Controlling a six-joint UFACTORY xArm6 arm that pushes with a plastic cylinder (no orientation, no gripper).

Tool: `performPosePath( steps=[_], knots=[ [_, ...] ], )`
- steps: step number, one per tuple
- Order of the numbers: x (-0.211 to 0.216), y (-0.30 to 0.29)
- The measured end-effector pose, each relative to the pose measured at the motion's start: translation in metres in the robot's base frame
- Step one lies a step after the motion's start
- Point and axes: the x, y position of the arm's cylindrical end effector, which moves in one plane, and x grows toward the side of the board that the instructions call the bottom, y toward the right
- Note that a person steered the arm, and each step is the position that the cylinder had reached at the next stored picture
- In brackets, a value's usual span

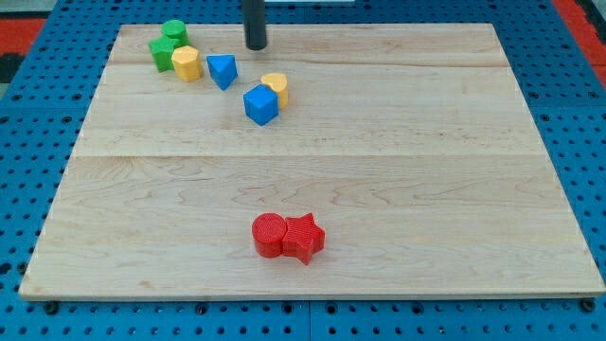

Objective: Move the triangle closer to the left of cube

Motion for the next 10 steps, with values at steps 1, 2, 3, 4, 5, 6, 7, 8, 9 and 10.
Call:
performPosePath(
  steps=[1,2,3,4,5,6,7,8,9,10],
  knots=[
    [0.056,0.013],
    [0.085,0.013],
    [0.038,0.006],
    [0.028,-0.036],
    [0.036,-0.064],
    [0.086,-0.057],
    [0.047,-0.061],
    [0.017,-0.078],
    [0.040,-0.033],
    [0.066,-0.007]
  ],
)
